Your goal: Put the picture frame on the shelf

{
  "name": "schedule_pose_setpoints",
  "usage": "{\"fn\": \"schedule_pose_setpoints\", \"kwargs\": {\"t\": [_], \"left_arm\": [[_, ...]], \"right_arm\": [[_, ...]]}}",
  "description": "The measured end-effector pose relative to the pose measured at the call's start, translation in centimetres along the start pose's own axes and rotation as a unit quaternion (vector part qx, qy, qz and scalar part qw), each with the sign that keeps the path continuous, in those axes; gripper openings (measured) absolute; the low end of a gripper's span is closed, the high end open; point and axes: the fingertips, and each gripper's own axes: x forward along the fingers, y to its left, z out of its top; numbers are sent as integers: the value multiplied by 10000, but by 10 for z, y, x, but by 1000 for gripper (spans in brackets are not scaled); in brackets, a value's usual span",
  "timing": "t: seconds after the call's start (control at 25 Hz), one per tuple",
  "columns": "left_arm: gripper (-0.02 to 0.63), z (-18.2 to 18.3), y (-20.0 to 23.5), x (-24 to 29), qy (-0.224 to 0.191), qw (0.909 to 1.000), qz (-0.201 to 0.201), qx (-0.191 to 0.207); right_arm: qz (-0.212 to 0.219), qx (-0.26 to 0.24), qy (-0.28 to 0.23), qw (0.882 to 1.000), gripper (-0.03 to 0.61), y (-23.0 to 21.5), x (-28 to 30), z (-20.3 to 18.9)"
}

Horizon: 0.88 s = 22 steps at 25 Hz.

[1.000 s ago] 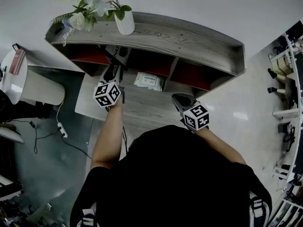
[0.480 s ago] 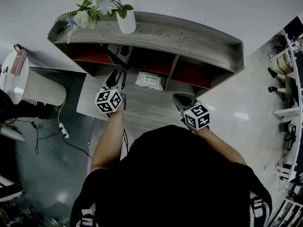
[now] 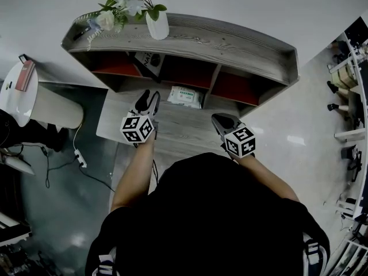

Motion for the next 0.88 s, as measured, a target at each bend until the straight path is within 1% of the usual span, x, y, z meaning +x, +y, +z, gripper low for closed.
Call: {"fn": "schedule_pose_setpoints", "kwargs": {"t": [0.32, 0.44, 0.6, 0.88], "left_arm": [[160, -24, -10, -17, 325, 9991, -266, 111], [160, -28, -16, -25, 395, 9981, -390, 258], [156, -24, -22, -36, 322, 9967, -573, 470], [131, -19, -32, -53, 296, 9942, -788, 665]], "right_arm": [[-226, 94, -31, 9997, 15, 4, 2, -1], [-299, 113, -64, 9995, 15, 6, 1, 0], [-362, 132, -146, 9992, 15, 12, 1, 2], [-473, 122, -252, 9985, 15, 22, 4, 7]]}}
